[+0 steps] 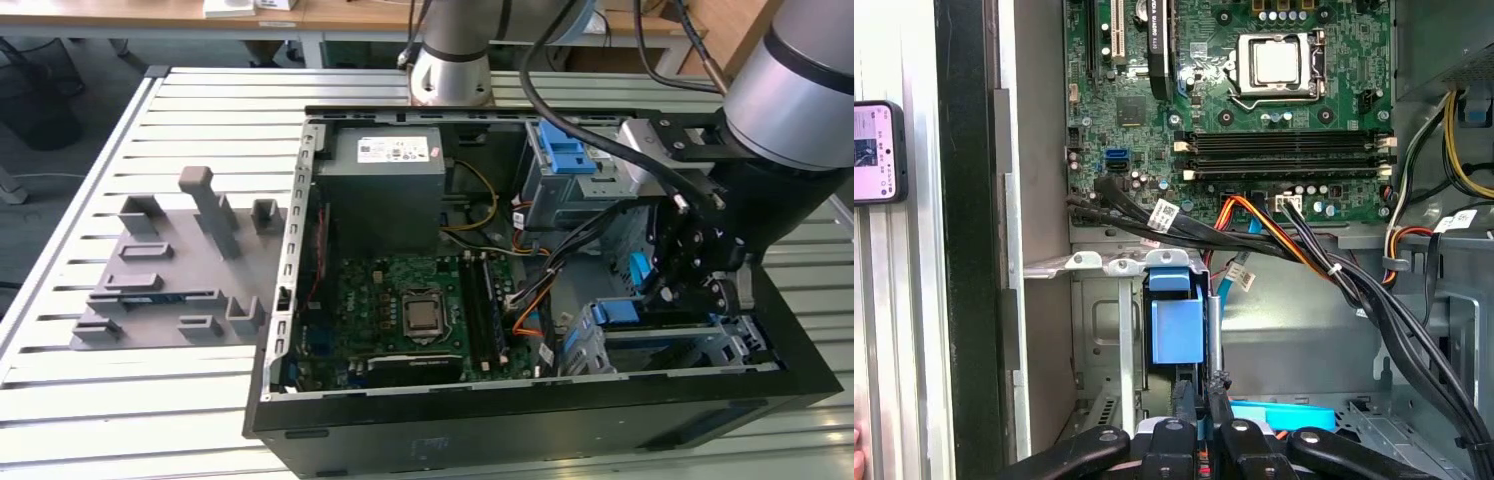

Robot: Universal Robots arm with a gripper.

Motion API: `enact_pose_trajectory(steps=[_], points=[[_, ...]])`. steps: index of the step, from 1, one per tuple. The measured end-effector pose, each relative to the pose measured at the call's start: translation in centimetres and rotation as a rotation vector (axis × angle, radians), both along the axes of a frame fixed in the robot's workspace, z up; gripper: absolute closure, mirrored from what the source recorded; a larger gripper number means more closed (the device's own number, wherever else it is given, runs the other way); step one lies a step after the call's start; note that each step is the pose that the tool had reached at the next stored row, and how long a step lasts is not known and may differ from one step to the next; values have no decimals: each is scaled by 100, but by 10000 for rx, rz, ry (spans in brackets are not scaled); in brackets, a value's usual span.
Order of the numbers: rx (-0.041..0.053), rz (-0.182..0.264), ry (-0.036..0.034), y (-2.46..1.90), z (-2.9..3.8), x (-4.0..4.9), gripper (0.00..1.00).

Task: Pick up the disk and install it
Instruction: 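Insert the second disk wire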

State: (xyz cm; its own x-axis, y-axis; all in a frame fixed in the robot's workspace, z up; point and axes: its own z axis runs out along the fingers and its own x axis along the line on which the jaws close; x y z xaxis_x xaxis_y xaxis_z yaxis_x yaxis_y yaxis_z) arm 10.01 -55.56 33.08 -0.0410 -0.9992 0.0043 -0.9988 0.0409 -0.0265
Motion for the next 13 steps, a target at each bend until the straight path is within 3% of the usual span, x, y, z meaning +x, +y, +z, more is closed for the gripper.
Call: enact_pose_trajectory(steps=[13], points=[[0, 0, 0, 0, -3, 0, 84]])
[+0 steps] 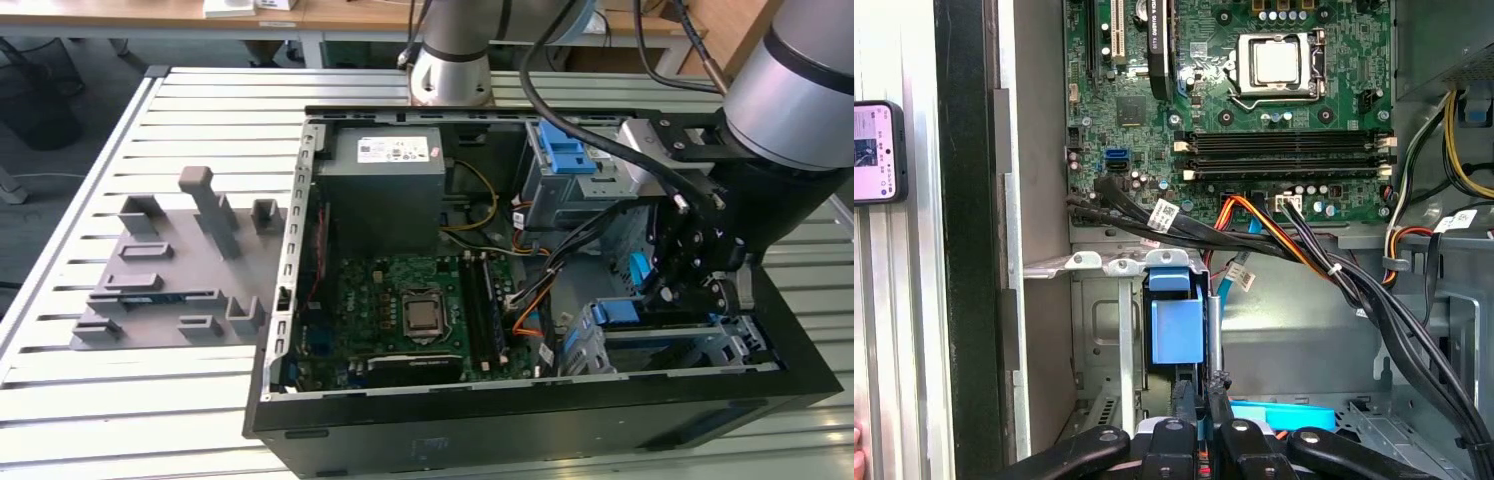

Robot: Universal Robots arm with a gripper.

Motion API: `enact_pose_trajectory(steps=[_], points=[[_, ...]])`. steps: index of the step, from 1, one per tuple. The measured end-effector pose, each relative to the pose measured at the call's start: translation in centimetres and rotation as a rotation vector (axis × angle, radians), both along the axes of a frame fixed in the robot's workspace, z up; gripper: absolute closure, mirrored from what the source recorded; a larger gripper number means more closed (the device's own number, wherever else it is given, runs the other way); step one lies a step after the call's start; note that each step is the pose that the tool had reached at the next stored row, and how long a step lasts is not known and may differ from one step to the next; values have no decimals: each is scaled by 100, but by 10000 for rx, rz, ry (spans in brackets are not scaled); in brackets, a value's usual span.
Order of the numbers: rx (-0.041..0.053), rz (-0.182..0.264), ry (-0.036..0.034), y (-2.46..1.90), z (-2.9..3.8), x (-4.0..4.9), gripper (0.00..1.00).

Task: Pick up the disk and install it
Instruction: 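Insert the second disk wire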

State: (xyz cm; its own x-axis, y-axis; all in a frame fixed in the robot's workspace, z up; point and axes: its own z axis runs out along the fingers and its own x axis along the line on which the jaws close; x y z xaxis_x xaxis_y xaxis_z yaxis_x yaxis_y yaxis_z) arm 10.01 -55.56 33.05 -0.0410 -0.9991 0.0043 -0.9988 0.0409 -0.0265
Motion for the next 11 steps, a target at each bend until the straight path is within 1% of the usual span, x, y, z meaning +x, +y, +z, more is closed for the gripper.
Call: enact_pose_trajectory(steps=[11], points=[[0, -1, -2, 0, -3, -2, 84]])
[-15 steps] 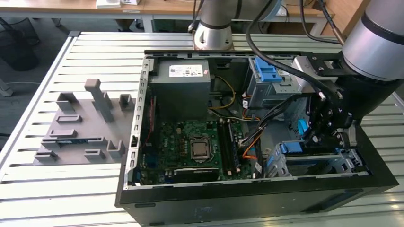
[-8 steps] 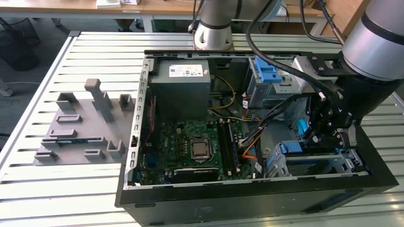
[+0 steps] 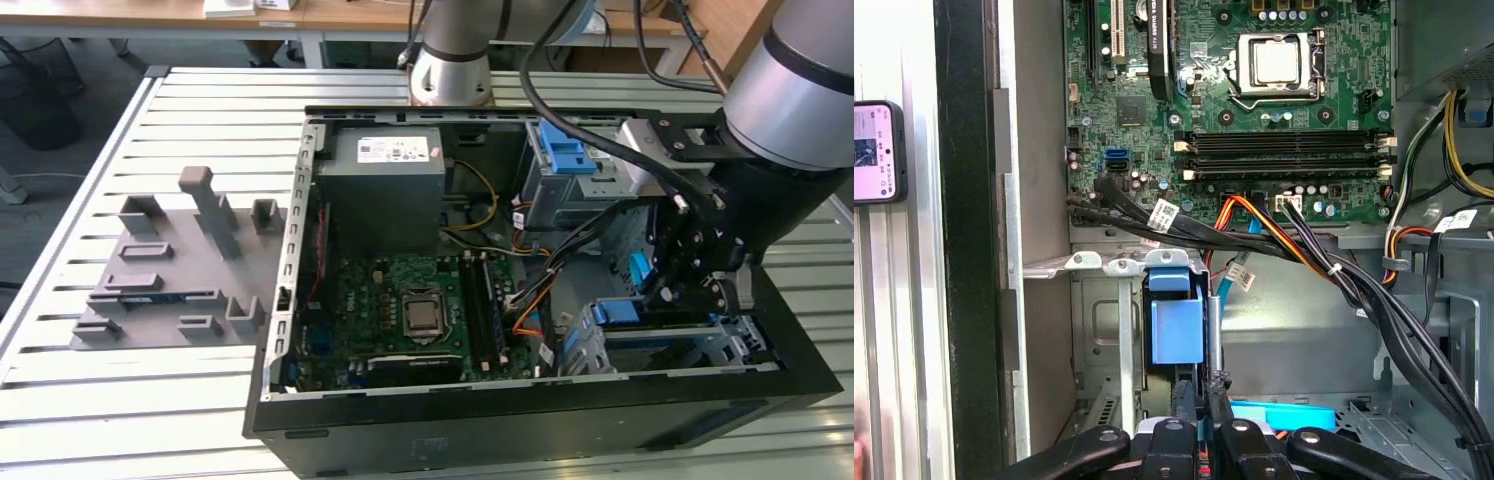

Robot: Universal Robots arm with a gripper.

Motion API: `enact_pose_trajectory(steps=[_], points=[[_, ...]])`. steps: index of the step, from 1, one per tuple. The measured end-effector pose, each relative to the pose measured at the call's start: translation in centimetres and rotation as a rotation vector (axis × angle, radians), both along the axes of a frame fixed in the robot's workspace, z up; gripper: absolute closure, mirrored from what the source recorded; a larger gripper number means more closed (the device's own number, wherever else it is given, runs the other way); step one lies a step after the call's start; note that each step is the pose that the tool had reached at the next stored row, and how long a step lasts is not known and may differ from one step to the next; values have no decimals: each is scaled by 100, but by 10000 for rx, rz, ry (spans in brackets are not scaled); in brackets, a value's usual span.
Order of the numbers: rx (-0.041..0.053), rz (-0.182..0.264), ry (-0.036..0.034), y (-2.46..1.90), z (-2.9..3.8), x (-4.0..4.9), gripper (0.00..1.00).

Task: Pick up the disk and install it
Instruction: 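Insert the second disk wire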

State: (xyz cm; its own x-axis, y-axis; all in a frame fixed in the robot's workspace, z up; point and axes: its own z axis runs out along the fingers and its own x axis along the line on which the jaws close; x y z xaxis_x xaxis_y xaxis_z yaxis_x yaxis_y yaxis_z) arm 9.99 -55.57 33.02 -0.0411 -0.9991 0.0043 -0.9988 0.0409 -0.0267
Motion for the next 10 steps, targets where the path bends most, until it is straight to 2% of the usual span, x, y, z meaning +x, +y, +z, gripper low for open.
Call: enact_pose_trajectory(steps=[5, 10], points=[[10, 1, -1, 1, 11, -4, 84], [2, 0, -1, 0, 53, -4, 84]])
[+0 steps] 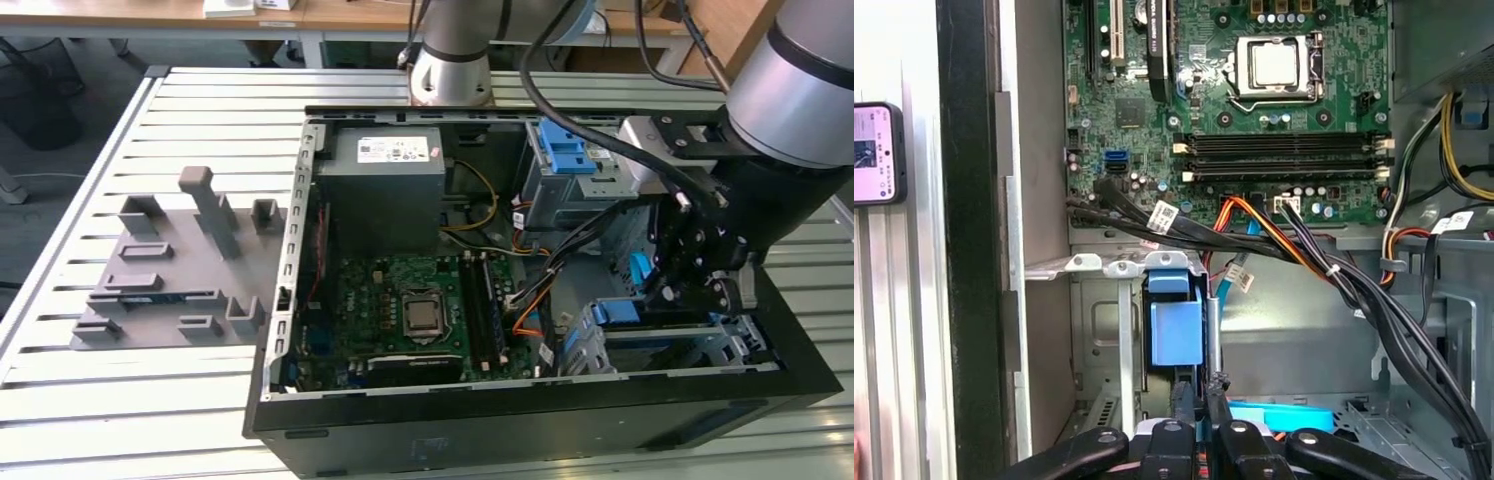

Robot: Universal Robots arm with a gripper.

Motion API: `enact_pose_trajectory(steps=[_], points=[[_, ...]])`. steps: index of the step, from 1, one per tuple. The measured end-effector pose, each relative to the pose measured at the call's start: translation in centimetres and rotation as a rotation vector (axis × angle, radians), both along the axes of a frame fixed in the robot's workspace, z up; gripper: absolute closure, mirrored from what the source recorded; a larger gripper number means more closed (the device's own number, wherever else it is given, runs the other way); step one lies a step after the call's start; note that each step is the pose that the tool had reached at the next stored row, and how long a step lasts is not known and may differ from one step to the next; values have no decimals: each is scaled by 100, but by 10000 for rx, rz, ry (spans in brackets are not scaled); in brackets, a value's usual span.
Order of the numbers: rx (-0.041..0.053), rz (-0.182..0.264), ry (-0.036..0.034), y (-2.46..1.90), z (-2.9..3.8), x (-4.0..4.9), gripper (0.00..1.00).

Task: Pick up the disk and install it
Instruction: 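Insert the second disk wire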

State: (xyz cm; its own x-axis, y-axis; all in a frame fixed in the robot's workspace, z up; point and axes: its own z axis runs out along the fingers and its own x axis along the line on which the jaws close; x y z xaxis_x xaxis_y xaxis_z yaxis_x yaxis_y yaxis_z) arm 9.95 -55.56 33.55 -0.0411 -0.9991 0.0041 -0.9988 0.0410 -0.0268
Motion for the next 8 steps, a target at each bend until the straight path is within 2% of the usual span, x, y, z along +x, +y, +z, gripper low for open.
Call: enact_pose_trajectory(steps=[2, 8], points=[[2, 0, 0, 0, 19, 0, 84], [0, 0, 0, 0, 22, 0, 84]])
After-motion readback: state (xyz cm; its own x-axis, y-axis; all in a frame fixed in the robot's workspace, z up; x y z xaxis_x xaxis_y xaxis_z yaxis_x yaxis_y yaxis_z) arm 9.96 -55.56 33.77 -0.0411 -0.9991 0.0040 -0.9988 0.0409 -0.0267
